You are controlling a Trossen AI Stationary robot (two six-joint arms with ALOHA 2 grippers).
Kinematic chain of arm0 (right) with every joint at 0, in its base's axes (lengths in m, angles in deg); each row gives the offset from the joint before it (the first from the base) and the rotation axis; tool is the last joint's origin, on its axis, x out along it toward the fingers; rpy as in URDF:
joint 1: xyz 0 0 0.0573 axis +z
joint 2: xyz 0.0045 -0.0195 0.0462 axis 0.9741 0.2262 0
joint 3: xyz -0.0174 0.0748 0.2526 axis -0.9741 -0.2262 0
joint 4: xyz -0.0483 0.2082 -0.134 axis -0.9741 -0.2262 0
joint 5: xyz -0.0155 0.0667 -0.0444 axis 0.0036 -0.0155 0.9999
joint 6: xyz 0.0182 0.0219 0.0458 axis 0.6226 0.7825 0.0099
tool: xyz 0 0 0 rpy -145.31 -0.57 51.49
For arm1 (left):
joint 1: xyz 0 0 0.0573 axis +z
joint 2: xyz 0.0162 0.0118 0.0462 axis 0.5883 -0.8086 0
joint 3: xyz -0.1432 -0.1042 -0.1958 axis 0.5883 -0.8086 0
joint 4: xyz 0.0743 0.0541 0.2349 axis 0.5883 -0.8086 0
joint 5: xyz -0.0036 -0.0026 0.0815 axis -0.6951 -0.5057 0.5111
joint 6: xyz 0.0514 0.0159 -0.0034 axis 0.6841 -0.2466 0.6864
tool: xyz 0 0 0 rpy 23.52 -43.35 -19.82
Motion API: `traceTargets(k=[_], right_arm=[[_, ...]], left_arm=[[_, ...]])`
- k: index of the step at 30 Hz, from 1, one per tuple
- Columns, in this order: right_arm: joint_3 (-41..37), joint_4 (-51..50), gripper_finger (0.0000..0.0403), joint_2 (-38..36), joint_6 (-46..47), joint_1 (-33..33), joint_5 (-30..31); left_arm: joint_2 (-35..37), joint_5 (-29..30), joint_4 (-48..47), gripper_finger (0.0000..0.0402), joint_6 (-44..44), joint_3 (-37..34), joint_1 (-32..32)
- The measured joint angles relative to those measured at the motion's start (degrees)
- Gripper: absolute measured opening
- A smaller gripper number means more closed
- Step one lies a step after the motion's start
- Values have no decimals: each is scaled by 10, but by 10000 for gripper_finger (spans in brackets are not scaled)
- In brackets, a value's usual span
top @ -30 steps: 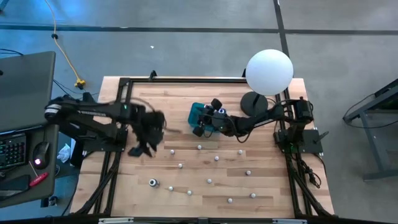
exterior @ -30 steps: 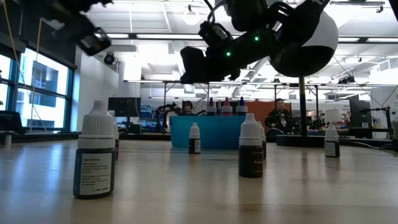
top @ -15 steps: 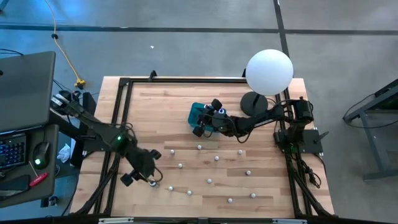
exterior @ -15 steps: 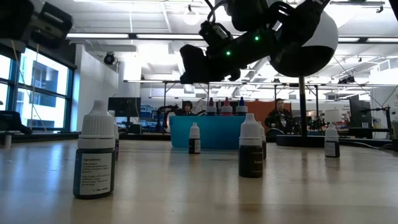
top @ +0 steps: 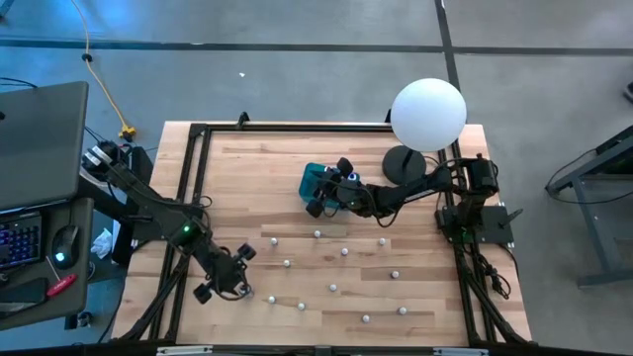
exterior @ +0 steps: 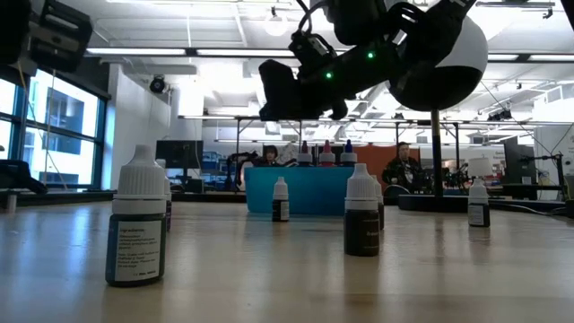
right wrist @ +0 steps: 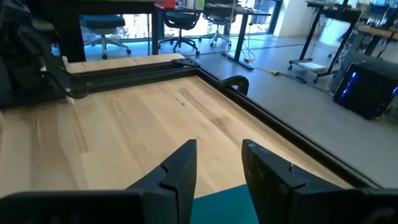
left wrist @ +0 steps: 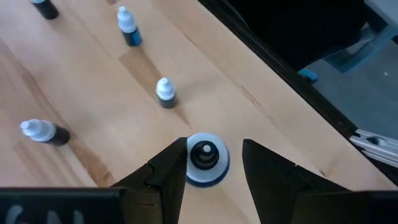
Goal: Pick & Place food coloring
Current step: Put the large black food coloring bottle into the blue bin
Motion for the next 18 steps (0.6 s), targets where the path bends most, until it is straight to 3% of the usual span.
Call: traceTargets(k=[12, 18], right_arm=[[0, -1, 121, 0, 14, 0, -2], [0, 2, 121, -6, -15, 7, -25]], left_arm=[[-3, 4, 1, 29, -15, 1, 0], [-4, 31, 24, 23, -21, 0, 0]])
